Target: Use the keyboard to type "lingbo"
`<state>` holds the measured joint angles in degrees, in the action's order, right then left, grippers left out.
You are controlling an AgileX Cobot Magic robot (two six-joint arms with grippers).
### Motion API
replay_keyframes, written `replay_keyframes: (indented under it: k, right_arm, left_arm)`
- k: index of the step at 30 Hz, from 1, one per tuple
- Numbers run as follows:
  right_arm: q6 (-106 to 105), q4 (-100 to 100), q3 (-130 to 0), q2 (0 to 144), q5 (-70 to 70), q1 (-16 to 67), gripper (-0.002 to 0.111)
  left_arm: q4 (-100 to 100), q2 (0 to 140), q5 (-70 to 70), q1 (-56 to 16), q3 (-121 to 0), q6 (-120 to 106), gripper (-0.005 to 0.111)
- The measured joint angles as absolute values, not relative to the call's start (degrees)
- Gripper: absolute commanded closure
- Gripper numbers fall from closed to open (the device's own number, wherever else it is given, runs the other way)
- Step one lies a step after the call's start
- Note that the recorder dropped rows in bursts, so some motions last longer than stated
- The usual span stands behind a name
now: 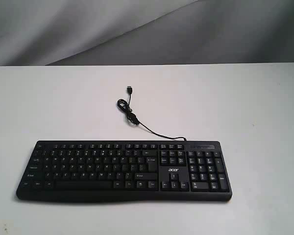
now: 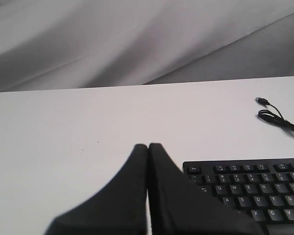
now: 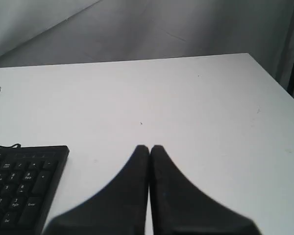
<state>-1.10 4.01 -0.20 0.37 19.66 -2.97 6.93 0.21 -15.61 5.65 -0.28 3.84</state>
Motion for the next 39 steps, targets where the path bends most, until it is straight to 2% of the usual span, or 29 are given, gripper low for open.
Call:
replay_keyframes:
  k: [5,8,16,21,23,28,34,39]
  right_arm:
    - [-1.10,3.50,-0.20,0.37,17.92,-2.97,0.108]
    - [-1.10,3.50,-0.20,0.37,4.83,-2.97,0.108]
    - [-0.65,4.52,-0.20,0.37,-5.62,-2.97,0.108]
    - [4.84,10.29,-0.20,0.28,-22.63,-2.97,0.108]
    - [9.23,10.42,-2.05,0.28,-25.25,-2.97,0.108]
    - [14.95,5.68,-16.68,10.52,-17.40,-2.97,0.108]
    - [15.88,0.68,-40.22,37.30,-0.74,-1.90,0.108]
    - [6.91,-0.52,-60.97,60.71,17.19,4.37,0.108]
  left_arm:
    - [6.93,0.21,-15.61,5.65,-0.28,3.84,0.106]
    - [6.93,0.21,-15.61,5.65,-0.28,3.84,0.106]
    - [6.93,0.21,-15.61,5.65,-0.28,3.84,0.106]
    - [6.93,0.21,-15.61,5.65,-0.28,3.84,0.106]
    - [6.93,0.21,-15.61,5.65,-0.28,3.84,0.106]
    - [6.93,0.21,-15.61,5.65,-0.28,3.84,0.106]
    - [6.93,0.21,-15.61,5.65,-0.28,3.84,0.106]
    - [6.93,0.21,-15.61,5.65,-0.28,3.84,0.106]
